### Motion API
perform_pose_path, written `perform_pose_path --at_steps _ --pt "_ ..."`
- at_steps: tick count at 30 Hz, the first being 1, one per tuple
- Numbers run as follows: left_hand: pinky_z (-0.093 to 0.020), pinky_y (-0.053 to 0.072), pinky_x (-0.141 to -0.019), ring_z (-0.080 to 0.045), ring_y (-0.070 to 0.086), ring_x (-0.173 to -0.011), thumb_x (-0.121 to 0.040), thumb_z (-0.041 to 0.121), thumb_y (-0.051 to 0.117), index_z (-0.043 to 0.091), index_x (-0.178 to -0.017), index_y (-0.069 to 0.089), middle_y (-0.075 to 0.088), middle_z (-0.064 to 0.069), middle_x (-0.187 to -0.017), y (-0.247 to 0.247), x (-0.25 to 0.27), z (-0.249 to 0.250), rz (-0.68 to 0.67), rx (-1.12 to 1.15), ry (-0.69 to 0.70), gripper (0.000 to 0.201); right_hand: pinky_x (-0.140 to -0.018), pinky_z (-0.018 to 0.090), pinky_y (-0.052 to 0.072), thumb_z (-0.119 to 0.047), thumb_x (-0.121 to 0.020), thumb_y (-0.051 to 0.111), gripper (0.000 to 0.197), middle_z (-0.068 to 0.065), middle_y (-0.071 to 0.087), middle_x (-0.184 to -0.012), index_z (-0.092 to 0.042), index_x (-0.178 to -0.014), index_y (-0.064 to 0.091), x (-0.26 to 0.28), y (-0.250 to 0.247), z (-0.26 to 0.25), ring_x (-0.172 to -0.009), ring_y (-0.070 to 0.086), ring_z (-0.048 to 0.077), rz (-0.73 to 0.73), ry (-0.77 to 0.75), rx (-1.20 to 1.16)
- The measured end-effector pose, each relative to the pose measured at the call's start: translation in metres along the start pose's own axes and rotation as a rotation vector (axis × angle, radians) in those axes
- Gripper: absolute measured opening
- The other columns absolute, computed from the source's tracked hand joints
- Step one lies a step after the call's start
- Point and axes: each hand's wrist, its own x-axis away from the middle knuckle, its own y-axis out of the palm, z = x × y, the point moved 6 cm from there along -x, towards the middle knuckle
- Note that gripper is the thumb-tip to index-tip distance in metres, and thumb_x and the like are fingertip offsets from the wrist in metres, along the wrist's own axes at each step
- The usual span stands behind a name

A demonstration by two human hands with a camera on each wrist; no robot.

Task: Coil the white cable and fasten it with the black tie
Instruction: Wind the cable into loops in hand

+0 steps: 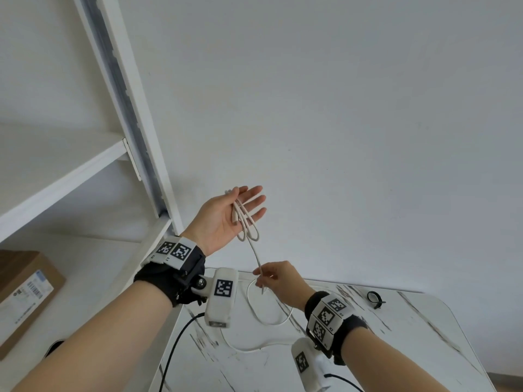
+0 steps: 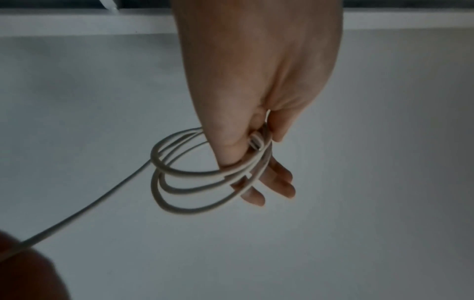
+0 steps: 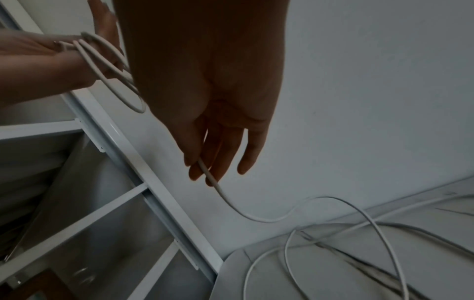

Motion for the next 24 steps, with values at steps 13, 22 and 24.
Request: perform_pose_path --at_steps 13,22,24 --pt "-0.04 0.059 -0.08 -0.026 0.073 -0.087 -0.1 0.018 0.039 0.008 -0.085 0.054 0.076 -0.011 -0.091 -0.039 -0.009 0.016 0.203 -0.106 0.108 0.023 -0.07 0.035 0.047 -0.02 -0.094 0.048 0.009 -0.005 0.059 -0.072 -0.017 -0.092 0.056 0.025 -0.01 -0.025 -0.07 0.053 0.018 0.027 -0.166 0.212" --pt "-0.036 0.061 -0.067 -0.031 0.073 -0.074 -0.101 0.018 0.04 0.006 -0.096 0.046 0.071 -0.018 -0.095 -0.032 -0.004 -0.013 0.168 -0.492 -0.045 0.014 -0.074 0.035 0.045 -0.023 -0.097 0.046 0.021 0.008 0.059 -0.101 -0.012 -0.106 0.061 0.042 -0.028 -0.09 -0.09 0.053 0.022 0.072 -0.479 0.47" --pt "-0.032 0.058 -0.058 -0.025 0.072 -0.068 -0.101 0.021 0.039 0.006 -0.099 0.045 0.071 -0.014 -0.096 -0.029 -0.001 -0.021 0.156 -0.619 -0.077 0.016 -0.081 0.031 0.046 -0.015 -0.096 0.048 0.018 0.007 0.06 -0.113 -0.007 -0.102 0.063 0.043 -0.027 -0.1 -0.1 0.053 0.02 0.052 -0.543 0.445"
